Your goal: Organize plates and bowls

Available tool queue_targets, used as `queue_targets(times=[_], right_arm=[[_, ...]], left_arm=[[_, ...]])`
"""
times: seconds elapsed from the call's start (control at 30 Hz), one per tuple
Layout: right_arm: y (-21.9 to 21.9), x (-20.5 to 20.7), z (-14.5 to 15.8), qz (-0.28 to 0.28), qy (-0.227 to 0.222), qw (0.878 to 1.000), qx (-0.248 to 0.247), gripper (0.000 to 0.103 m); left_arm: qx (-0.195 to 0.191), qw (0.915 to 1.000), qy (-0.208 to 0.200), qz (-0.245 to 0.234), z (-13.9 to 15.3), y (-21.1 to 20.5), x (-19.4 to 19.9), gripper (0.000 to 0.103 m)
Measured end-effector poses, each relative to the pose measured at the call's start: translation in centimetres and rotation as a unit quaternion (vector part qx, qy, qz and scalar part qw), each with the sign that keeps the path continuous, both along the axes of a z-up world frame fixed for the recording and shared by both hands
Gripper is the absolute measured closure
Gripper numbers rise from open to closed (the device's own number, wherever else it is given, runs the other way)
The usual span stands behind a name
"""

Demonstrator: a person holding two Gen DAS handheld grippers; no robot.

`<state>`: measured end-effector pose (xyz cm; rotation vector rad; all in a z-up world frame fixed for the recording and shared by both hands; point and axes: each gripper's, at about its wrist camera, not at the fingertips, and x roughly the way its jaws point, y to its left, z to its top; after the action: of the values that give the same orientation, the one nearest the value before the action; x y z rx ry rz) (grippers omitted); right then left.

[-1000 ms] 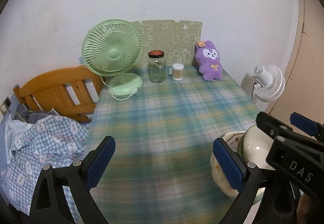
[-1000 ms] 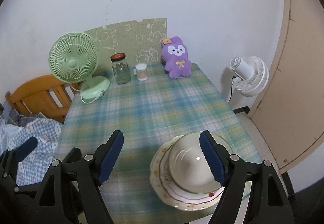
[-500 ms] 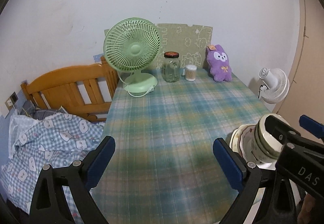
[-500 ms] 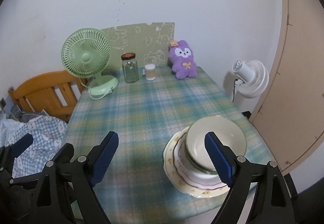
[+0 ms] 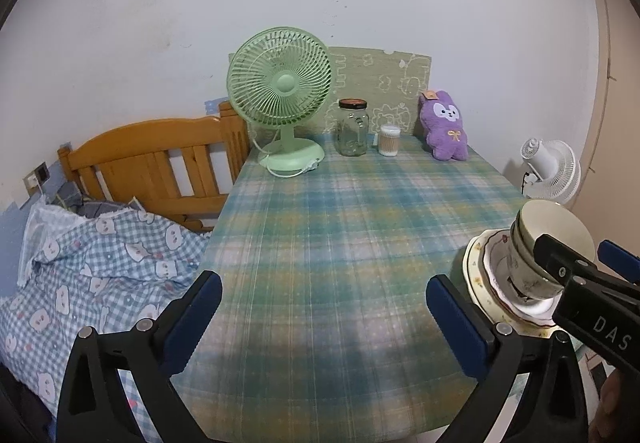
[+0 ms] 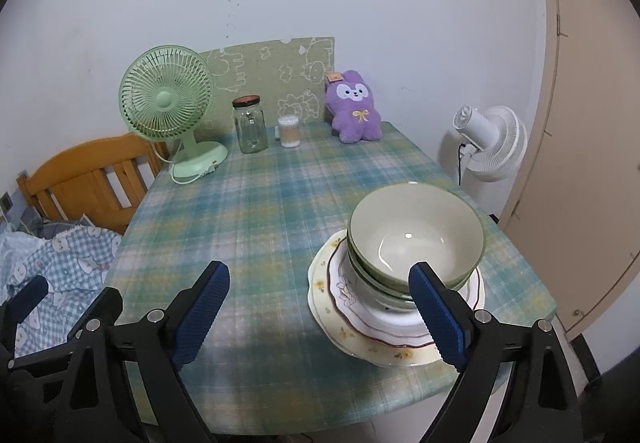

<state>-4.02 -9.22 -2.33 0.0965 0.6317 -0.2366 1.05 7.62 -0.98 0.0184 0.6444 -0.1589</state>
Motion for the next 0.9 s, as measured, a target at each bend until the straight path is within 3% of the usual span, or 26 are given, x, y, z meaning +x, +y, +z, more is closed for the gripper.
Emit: queue_targets(times=[0.23,0.57,0.9], right_arm=[[-0.3,-0.2,-1.9,0.003,-0.016,1.0,-0.005,0.01],[-0.6,0.0,-2.6,0.01,-0.03,0.999,-0.005,0.01],[-1.1,0.0,-2.4,0.007,-0.025,1.0,-0.009,0.01]], left_arm=[[-0.009,0.9999,-0.011,-0.001,-1.8,0.0,-0.3,0.0],[-0.007,0.9993,-0.037,-0.002,-2.0,-0.5,-0.2,0.0],[-0.007,0.9993,-0.036,-0.004,-1.8,-1.0,-0.2,0.0]])
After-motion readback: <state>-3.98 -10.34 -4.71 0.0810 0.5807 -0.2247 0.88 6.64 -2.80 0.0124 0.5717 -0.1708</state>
